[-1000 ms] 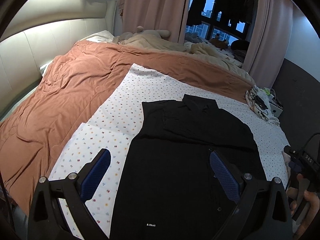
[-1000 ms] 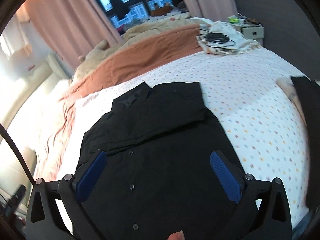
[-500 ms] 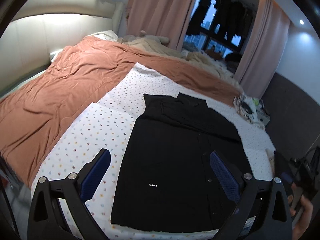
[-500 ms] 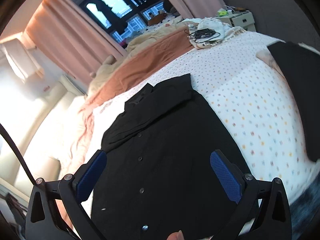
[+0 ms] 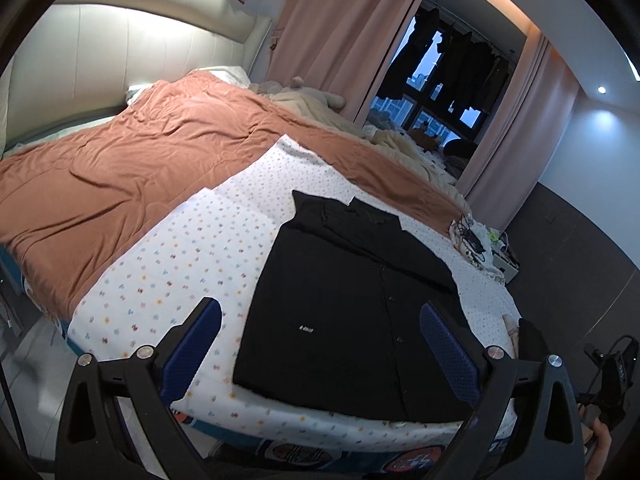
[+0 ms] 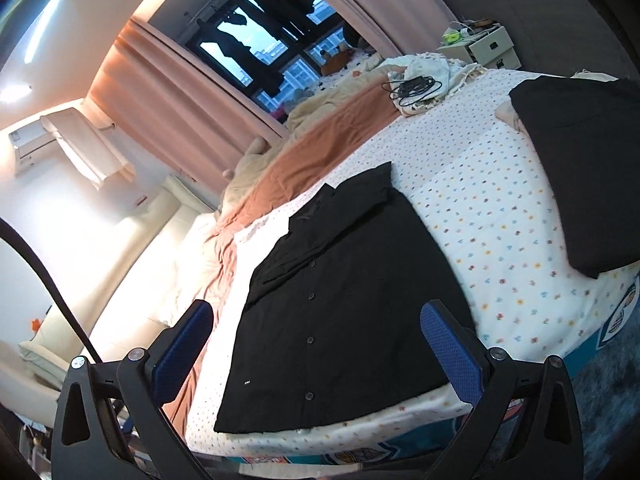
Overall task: Fold large clothes
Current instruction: 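Move both tools to the shirt hem and close on it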
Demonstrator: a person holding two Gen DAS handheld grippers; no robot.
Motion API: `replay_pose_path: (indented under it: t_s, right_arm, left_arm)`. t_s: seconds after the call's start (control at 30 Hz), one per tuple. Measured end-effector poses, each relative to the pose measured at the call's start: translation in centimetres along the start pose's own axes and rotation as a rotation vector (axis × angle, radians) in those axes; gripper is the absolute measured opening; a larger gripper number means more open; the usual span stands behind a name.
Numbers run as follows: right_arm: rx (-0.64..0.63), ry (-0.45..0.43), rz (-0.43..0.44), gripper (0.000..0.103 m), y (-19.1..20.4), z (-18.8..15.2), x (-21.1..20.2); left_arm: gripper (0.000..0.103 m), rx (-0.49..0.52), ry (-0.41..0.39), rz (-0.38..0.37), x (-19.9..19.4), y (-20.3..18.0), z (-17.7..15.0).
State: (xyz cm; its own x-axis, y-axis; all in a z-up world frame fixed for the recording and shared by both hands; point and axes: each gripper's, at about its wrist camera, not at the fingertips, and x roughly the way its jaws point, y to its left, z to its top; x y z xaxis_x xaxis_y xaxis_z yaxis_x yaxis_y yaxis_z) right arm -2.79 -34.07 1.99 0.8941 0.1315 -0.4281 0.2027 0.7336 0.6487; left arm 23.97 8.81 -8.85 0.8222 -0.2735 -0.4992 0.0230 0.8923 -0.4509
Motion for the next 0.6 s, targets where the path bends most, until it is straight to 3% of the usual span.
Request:
replay_pose_path:
  t_s: [0.23,0.33,0.47,0.6]
  right_arm:
    - [-0.015,0.032,-0.08,0.103,-6.0,-0.1,-1.3]
    - [-0.011,0.077,-0.118,0.103,-8.9,-0.9,-0.4]
    - [0.016,0.151,-0.122,0.09,-11.3,-1.7,1.9]
    - [0.031,0.23,-0.117,0.08,-12.8,-2.3,5.3]
  left_arm:
    - [0.101,-0.053,0.054,-0.007,1.0,3.7,-2.4]
    - [0.094,-0.077,0.095,-0.024,2.0,5.1,-3.3]
    - [0.076,-0.114,0.183,-0.027,4.6,6.6,-4.5]
    - [0.072,-0.137,0.267,-0.039,7.7,7.6,-5.5]
